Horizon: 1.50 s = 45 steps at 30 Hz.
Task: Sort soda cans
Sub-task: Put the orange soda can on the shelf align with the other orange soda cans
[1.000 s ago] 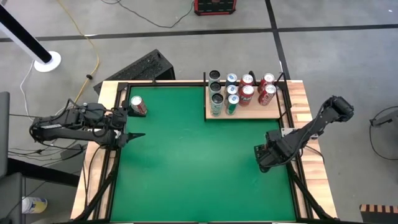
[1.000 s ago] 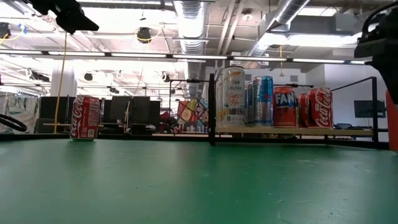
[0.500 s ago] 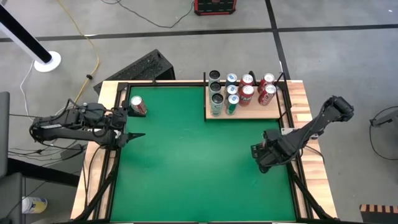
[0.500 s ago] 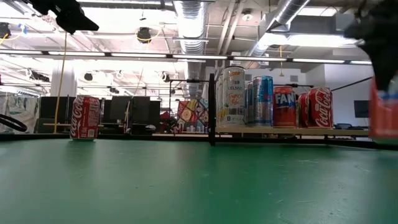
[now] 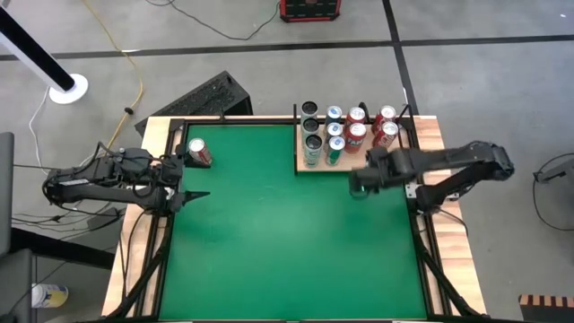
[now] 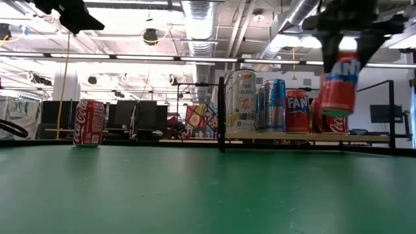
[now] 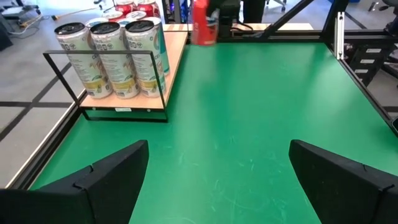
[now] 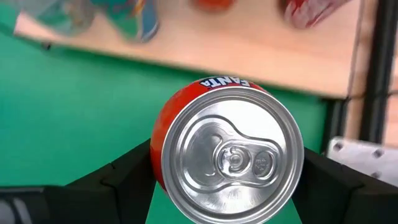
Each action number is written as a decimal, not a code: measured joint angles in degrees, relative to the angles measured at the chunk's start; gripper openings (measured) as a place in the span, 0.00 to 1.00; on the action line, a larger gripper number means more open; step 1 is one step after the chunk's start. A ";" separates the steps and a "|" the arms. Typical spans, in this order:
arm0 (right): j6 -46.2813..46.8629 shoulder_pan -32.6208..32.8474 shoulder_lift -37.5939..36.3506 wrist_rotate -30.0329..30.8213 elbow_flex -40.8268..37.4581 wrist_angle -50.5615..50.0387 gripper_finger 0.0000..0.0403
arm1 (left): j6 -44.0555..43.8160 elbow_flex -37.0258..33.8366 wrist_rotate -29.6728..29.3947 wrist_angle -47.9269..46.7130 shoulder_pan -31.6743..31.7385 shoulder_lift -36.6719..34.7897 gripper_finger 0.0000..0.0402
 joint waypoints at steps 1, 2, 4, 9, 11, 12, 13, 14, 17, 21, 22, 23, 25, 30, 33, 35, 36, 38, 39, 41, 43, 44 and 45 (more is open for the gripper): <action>-2.42 -2.39 0.00 0.07 0.47 -0.04 0.80 | 0.03 0.00 0.01 -0.02 -0.02 0.00 0.93; -4.70 -4.53 0.00 0.05 0.83 -0.07 0.80 | 0.03 0.00 0.02 -0.14 -0.01 0.00 0.93; -9.16 -8.86 0.00 0.06 1.23 0.72 0.80 | 0.14 0.00 0.02 -0.31 -0.02 0.00 0.93; -19.99 -17.95 0.77 -1.15 1.32 6.65 0.81 | 0.44 0.00 0.02 -0.28 -0.02 0.00 0.93; -23.33 -20.61 1.70 -1.41 1.32 8.61 0.81 | 0.44 0.00 0.04 -0.28 -0.01 0.00 0.93; -24.65 -21.75 2.29 -1.42 1.32 9.51 0.81 | 0.44 0.00 0.20 -0.28 -0.01 0.01 0.93; -25.79 -22.70 2.84 -1.70 1.32 10.16 0.81 | 0.44 0.00 0.40 -0.28 -0.01 0.00 0.93; -26.81 -23.59 3.37 -2.29 1.32 10.30 0.81 | 0.44 0.00 0.45 -0.28 -0.02 0.02 0.93; -29.38 -25.48 5.52 -2.99 1.32 10.29 0.81 | 0.44 0.00 0.98 -0.28 -0.01 0.02 0.93; -31.00 -26.39 7.84 -3.08 1.32 10.83 0.81 | 0.44 0.00 1.40 -0.28 -0.02 0.00 0.93; -31.05 -26.39 8.26 -3.08 1.32 11.00 0.81 | 0.44 0.00 1.40 -0.28 -0.02 0.02 0.93; -31.15 -26.39 8.73 -3.07 1.32 11.01 0.81 | 0.44 0.00 1.40 -0.28 -0.01 0.00 0.93; -31.67 -26.42 9.14 -3.05 1.27 11.26 0.81 | 0.40 0.00 1.40 -0.28 -0.01 0.01 0.93; -32.34 -26.90 9.37 -3.05 1.29 12.20 0.82 | 0.07 0.00 1.40 -0.28 -0.02 0.00 0.93; -32.61 -27.07 9.55 -3.03 1.29 13.20 0.86 | 0.03 0.00 1.40 -0.31 -0.02 0.02 0.93; -32.64 -27.09 9.79 -3.01 1.29 13.44 0.90 | -0.04 0.00 1.38 -0.34 -0.01 0.01 0.93; -32.75 -27.09 9.79 -2.99 1.29 13.37 0.92 | -0.04 0.00 1.38 -0.39 0.00 0.00 0.93; -33.23 -27.23 9.76 -2.84 1.32 13.56 0.96 | -0.02 0.00 1.38 -0.39 0.00 0.02 0.93; -33.39 -27.37 9.75 -2.84 1.32 13.58 0.97 | -0.02 0.00 1.38 -0.39 0.01 0.02 0.93; -33.44 -27.44 9.75 -2.84 1.32 13.79 0.98 | -0.02 0.00 1.38 -0.42 -0.02 0.02 0.93; -33.59 -27.44 9.73 -2.84 1.32 13.82 0.97 | -0.02 0.00 1.37 -0.42 0.01 0.01 0.93; -33.85 -27.43 9.73 -2.82 1.32 13.80 0.97 | -0.02 0.00 1.37 -0.42 0.01 0.01 0.93; -34.01 -27.42 9.73 -2.81 1.32 13.78 0.96 | -0.02 0.00 1.38 -0.42 -0.02 0.00 0.93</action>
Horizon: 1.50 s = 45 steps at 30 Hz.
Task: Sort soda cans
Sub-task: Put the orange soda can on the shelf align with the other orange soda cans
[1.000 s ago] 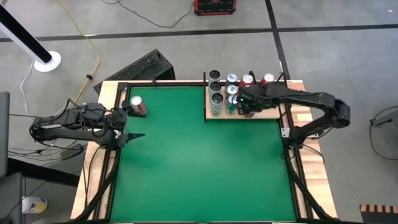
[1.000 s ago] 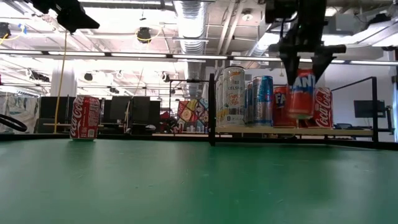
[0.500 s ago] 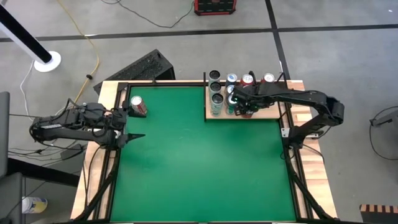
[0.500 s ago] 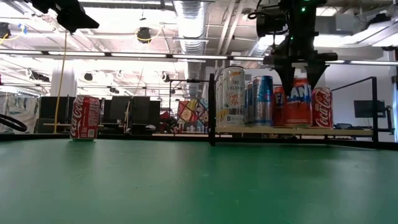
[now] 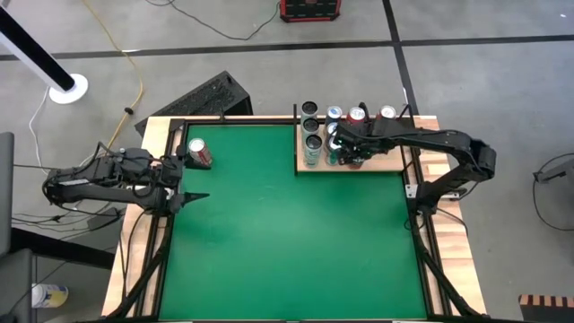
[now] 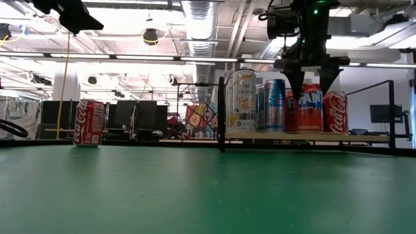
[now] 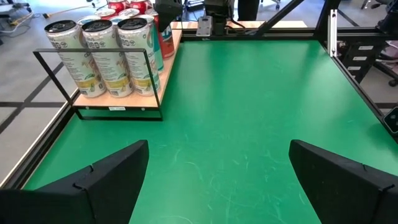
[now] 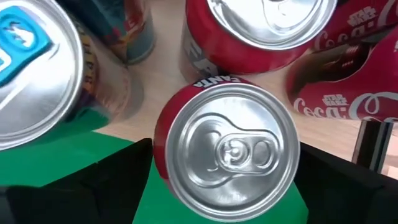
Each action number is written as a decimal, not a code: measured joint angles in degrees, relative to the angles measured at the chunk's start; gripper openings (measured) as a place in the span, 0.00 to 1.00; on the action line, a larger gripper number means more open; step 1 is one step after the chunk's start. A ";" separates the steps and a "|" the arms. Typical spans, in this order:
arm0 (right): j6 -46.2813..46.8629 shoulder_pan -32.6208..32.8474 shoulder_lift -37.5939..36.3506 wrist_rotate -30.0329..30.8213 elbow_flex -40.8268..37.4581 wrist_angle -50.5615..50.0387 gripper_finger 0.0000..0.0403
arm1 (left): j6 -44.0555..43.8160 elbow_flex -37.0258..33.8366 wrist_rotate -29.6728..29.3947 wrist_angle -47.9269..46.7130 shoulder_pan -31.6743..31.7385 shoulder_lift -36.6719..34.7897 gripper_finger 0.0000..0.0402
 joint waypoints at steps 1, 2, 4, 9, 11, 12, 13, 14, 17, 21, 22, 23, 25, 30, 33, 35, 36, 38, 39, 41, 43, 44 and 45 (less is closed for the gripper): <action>-0.05 0.00 -0.02 0.00 0.00 0.01 0.96 | 0.00 0.00 0.00 -0.02 0.02 0.02 0.93; -0.15 0.00 -0.14 -0.04 0.02 -0.02 0.96 | 0.00 0.00 -0.01 -0.02 0.01 0.01 0.93; -0.21 0.05 -0.46 -0.13 0.72 -0.46 0.97 | 0.00 0.00 -0.02 -0.02 0.00 0.01 0.93; -0.12 1.48 -0.79 -0.25 5.96 -3.41 0.97 | 0.00 0.00 -0.04 -0.04 0.00 0.01 0.93; 0.33 2.61 -1.03 -1.59 8.58 -4.57 0.97 | -0.04 0.00 -0.02 -0.04 0.00 0.00 0.93; 0.62 3.27 -1.05 -3.06 9.64 -5.34 0.97 | -0.21 0.00 -0.02 -0.06 0.00 0.01 0.93; 0.87 4.16 -1.13 -4.55 10.38 -6.21 0.97 | -0.47 0.00 0.04 -0.08 0.00 0.01 0.93; 1.47 5.30 -1.29 -5.66 10.80 -7.06 0.96 | -0.53 0.00 0.16 -0.15 0.00 0.01 0.93; 4.49 10.03 -1.55 -6.44 10.95 -9.32 0.91 | -0.60 0.00 0.35 -0.39 0.01 0.02 0.93; 9.05 15.87 -1.50 -6.36 8.81 -12.48 0.78 | -0.64 0.00 0.36 -0.37 0.00 0.01 0.93; 9.82 16.78 -1.53 -6.34 7.83 -12.33 0.74 | -0.81 0.00 0.35 -0.35 0.00 0.02 0.93; 10.33 17.23 -1.52 -6.29 6.86 -12.16 0.69 | -1.03 0.00 0.37 -0.31 0.00 0.02 0.93; 10.53 17.33 -1.44 -6.29 4.73 -11.80 0.57 | -1.52 0.00 0.36 -0.26 0.00 0.01 0.93; 6.75 14.91 -1.44 -4.45 0.71 -9.40 0.15 | -2.16 0.00 0.30 -0.13 0.00 0.02 0.93; 3.13 13.57 -1.44 -4.31 0.02 -6.26 0.05 | -2.26 0.00 0.01 0.08 0.00 0.00 0.93; 1.95 12.48 -1.44 -4.33 0.04 -4.84 0.06 | -2.07 0.00 -0.03 0.24 0.01 0.00 0.93; 1.33 11.76 -1.44 -4.33 0.04 -4.72 0.07 | -1.92 0.00 -0.04 0.35 0.00 0.01 0.93; 0.03 10.17 -1.44 -4.33 0.04 -4.38 0.06 | -1.90 0.00 -0.06 0.37 0.00 0.00 0.93; -0.76 9.37 -1.44 -4.30 0.04 -3.92 0.05 | -1.90 0.00 -0.05 0.35 0.00 0.00 0.93; -2.11 7.85 -1.44 -4.31 0.04 -3.57 0.04 | -1.88 0.00 -0.05 0.29 0.01 0.02 0.93; -2.83 6.77 -1.44 -4.30 0.04 -3.41 0.04 | -1.97 0.00 -0.06 0.10 0.00 0.00 0.93; -3.14 6.36 -1.44 -4.31 0.04 -3.22 0.04 | -1.97 0.00 -0.06 0.04 0.00 0.02 0.93; -3.54 6.00 -1.44 -4.31 0.04 -2.99 0.04 | -1.97 0.00 -0.06 0.01 0.00 0.01 0.93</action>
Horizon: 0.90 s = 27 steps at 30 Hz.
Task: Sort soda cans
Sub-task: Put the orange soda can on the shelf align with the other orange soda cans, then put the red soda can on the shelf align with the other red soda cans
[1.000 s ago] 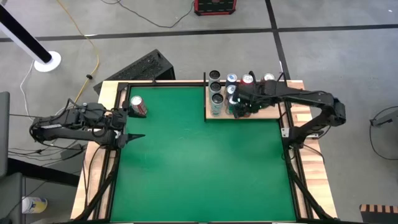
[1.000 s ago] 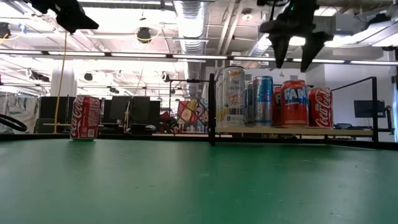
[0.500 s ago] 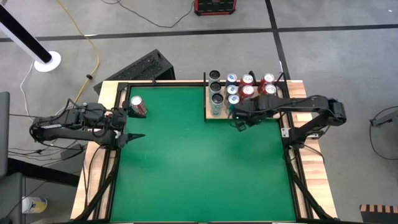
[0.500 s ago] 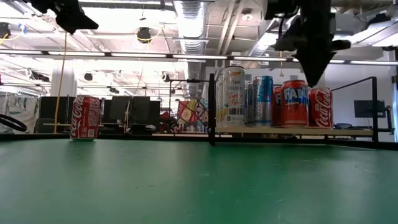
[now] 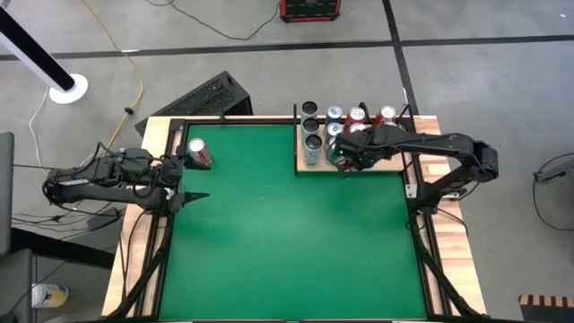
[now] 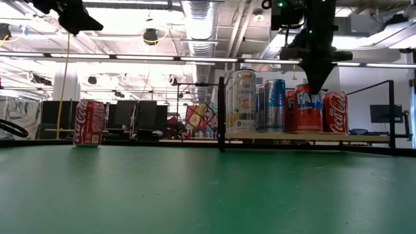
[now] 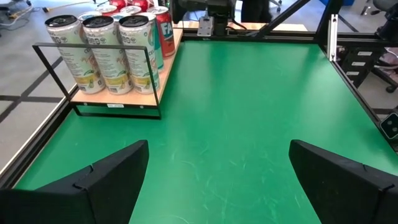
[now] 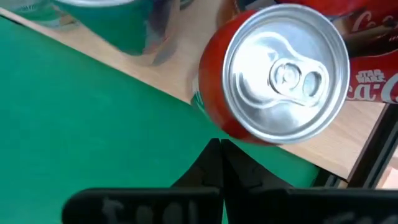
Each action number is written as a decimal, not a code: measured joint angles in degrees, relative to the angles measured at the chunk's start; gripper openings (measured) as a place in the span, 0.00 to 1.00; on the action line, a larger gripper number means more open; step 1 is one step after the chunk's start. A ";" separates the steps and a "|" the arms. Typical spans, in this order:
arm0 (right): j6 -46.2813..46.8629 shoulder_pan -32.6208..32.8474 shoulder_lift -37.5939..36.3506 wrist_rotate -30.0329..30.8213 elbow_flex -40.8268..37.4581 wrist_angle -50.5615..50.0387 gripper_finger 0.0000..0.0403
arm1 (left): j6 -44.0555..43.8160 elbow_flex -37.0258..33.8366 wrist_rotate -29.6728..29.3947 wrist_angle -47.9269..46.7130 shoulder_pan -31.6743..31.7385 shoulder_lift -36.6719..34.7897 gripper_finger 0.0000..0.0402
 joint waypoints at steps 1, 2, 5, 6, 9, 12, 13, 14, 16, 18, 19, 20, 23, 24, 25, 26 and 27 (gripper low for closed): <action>-0.39 -0.36 0.00 -0.04 0.00 0.15 0.04 | 0.02 0.00 0.00 -0.01 0.00 0.01 0.93; -0.65 -0.66 0.00 -0.04 0.00 0.28 0.05 | 0.01 0.00 0.00 -0.01 0.00 0.02 0.93; -1.62 -1.36 0.00 -0.08 0.00 0.90 0.05 | 0.02 0.00 0.00 -0.01 0.00 -0.01 0.93; -2.02 -1.58 0.00 -0.08 0.00 1.24 0.05 | 0.02 0.00 0.00 -0.02 0.00 0.00 0.93; -2.50 -2.16 0.00 -0.08 0.00 1.53 0.04 | 0.00 0.00 0.00 -0.03 0.00 0.01 0.93; -2.56 -2.38 0.00 -0.10 0.00 1.50 0.04 | -0.04 0.00 0.00 -0.03 0.00 0.01 0.93; -2.62 -2.36 0.00 -0.10 0.00 1.45 0.05 | -0.04 -0.01 0.00 -0.05 0.00 0.01 0.93; -2.63 -2.32 0.00 -0.10 0.00 1.43 0.05 | -0.04 0.00 0.00 -0.05 0.02 0.00 0.93; -2.63 -2.00 0.00 -0.91 0.00 1.33 0.05 | -0.04 -0.01 0.00 -0.05 0.01 0.00 0.93; -2.62 -0.88 0.00 -2.96 0.00 1.22 0.05 | -0.12 0.00 0.00 -0.09 0.00 0.00 0.93; -2.60 0.14 0.00 -4.10 0.00 1.22 0.05 | -0.57 0.00 -0.01 -0.33 0.01 -0.01 0.93; -2.42 1.50 -0.04 -4.86 0.02 1.31 0.05 | -1.48 0.00 -0.08 -0.78 0.00 0.00 0.93; -0.85 6.49 -0.54 -6.20 0.02 1.34 0.05 | -4.09 0.00 -3.08 -3.36 0.00 0.44 0.93; 0.26 8.25 -0.75 -6.19 0.05 1.46 0.05 | -5.40 0.00 -5.66 -4.60 0.00 0.97 0.93; 1.42 10.11 -1.16 -6.11 0.06 1.40 0.05 | -6.06 0.00 -8.62 -6.13 0.02 1.71 0.93; 2.55 12.07 -1.60 -5.80 0.04 1.42 0.05 | -6.70 0.00 -11.70 -7.65 0.07 2.75 0.93; 3.84 14.04 -2.00 -5.16 0.04 1.55 0.05 | -7.01 0.00 -14.75 -8.73 0.29 4.00 0.93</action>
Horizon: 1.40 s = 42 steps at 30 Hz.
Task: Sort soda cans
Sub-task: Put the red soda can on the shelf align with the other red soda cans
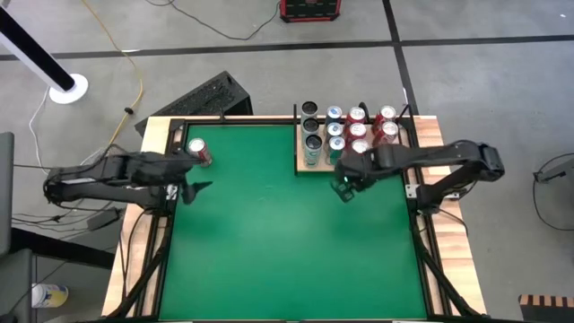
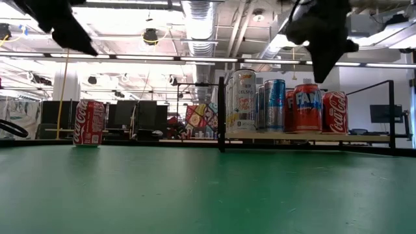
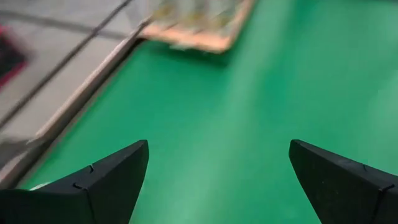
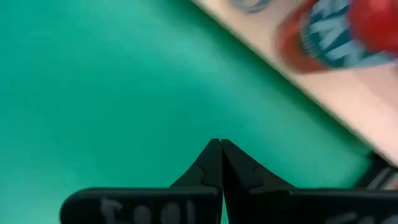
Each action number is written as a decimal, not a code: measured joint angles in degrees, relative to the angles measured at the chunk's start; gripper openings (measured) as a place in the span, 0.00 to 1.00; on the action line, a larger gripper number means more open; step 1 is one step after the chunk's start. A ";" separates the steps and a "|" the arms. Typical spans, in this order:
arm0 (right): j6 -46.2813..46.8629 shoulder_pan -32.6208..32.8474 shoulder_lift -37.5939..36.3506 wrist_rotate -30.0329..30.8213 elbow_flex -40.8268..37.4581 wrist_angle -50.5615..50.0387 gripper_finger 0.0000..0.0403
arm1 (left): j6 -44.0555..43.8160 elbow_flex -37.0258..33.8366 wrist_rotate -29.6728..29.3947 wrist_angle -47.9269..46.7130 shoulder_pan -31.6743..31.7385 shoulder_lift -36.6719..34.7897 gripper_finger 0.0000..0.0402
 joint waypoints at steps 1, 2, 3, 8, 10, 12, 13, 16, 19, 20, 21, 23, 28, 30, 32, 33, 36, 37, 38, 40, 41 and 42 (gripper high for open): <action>1.39 1.93 -0.51 0.62 0.00 0.16 0.05 | 0.03 0.13 -2.49 -0.89 0.55 1.43 0.93; 2.60 3.73 -1.06 0.77 0.00 0.37 0.05 | 0.42 0.55 -4.77 -1.78 1.36 3.13 0.93; 3.91 5.48 -1.43 1.11 0.01 0.76 0.05 | 0.99 1.27 -6.28 -2.19 2.57 5.42 0.93; 7.95 12.52 -3.20 3.47 0.00 3.03 0.05 | 4.16 8.22 -5.35 -5.38 12.79 19.28 0.93; 9.35 14.57 -3.49 4.51 0.00 3.16 0.05 | 4.07 11.59 -5.92 -8.03 18.75 24.21 0.93; 10.29 16.34 -3.49 5.50 0.00 3.15 0.05 | 2.62 15.02 -5.74 -12.05 25.35 28.14 0.93; 10.56 17.11 -3.48 5.58 0.00 3.18 0.05 | 2.44 16.50 -4.84 -14.22 28.83 29.89 0.93; 10.71 18.81 -3.47 5.61 0.00 3.39 0.05 | 4.95 19.76 0.21 -17.64 37.92 34.27 0.93; 10.72 19.88 -3.47 5.93 0.00 3.85 0.05 | 7.94 21.10 4.10 -17.84 44.99 37.24 0.93; 10.72 20.13 -3.47 6.45 0.00 3.93 0.05 | 8.52 21.29 4.45 -17.78 46.72 38.19 0.93; 10.74 20.36 -3.47 6.64 0.00 3.94 0.05 | 9.02 21.38 4.84 -17.59 48.04 39.01 0.93; 10.73 20.63 -3.47 6.68 0.00 3.94 0.05 | 10.01 21.38 5.66 -17.75 50.37 40.87 0.93; 10.74 20.61 -3.47 6.68 0.00 3.94 0.05 | 11.99 21.38 10.19 -17.82 53.35 45.16 0.93; 10.74 20.61 -3.47 6.68 0.00 3.94 0.05 | 12.61 21.38 11.15 -17.62 53.84 46.56 0.93; 10.74 20.61 -3.47 6.66 0.00 3.94 0.05 | 13.07 21.38 11.58 -17.51 53.90 47.71 0.93; 10.76 20.59 -3.47 6.65 0.00 3.94 0.05 | 13.19 21.35 11.92 -17.44 54.00 48.14 0.93; 10.89 20.59 -3.46 6.63 0.00 3.96 0.05 | 13.56 21.33 12.21 -16.87 54.24 49.17 0.93; 10.95 20.59 -3.45 6.63 0.00 3.97 0.05 | 13.56 21.06 12.17 -16.22 54.24 49.50 0.93; 11.20 20.59 -3.45 6.63 0.00 3.96 0.05 | 13.58 20.58 12.15 -15.57 54.28 49.75 0.93; 11.69 20.61 -3.45 6.63 0.00 3.96 0.05 | 14.36 19.36 12.15 -15.61 54.35 50.36 0.93; 11.79 20.59 -3.45 6.63 0.00 3.96 0.05 | 14.62 18.75 12.15 -15.59 54.39 50.83 0.93; 11.79 20.61 -3.45 6.63 0.00 3.98 0.05 | 14.99 18.06 12.14 -15.43 54.50 51.45 0.93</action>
